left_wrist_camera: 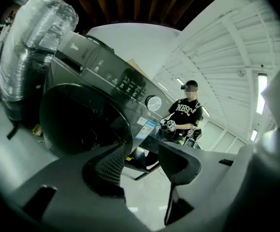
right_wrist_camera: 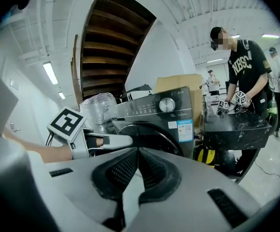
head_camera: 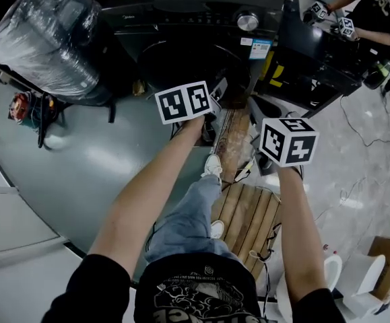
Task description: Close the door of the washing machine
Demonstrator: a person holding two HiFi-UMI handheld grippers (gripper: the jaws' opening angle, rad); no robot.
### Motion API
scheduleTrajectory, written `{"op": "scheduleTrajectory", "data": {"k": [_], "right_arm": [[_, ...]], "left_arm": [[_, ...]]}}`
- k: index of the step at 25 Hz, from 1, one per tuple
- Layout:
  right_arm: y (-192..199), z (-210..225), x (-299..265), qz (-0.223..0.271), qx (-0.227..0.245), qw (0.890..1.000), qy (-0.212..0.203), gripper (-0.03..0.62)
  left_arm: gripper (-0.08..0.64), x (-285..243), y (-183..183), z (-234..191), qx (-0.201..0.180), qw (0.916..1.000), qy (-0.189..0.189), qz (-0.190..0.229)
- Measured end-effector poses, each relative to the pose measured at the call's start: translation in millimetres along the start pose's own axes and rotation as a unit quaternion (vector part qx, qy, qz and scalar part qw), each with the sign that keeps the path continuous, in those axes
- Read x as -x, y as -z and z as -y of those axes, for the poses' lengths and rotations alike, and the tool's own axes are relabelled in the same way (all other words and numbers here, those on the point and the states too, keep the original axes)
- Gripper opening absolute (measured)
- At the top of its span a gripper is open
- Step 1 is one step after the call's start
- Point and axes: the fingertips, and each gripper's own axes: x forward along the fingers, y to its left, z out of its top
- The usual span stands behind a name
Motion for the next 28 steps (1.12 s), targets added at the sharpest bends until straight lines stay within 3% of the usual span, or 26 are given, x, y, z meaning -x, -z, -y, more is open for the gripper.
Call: {"op": "scheduleTrajectory", "data": {"k": [9,17,24,28], "right_arm": [[-22.2,-48.2,53.0,0.026,0.024,0.999,-0.010,0.021],[-36.2,-86.5,90.6,0.047,0.030,0.998,-0.018,0.021],[-35.9,-104.9,118.7,0.067,0.023,0.997,-0.023,0.021],[-41.5,-118.0,126.9,0.079,0.041,0.996,-0.026,0.021]], "left_arm": [[0.183,85.3,-8.3,42.2,-0.109,0.9939,-0.005,0.015],[0.146,155.9,-16.7,60.6,-0.210,0.9768,-0.035,0.023],[0.088,204.6,-19.5,67.1,-0.227,0.9714,-0.041,0.056],[0.066,226.6,-16.8,67.8,-0.237,0.9676,-0.041,0.076]]}}
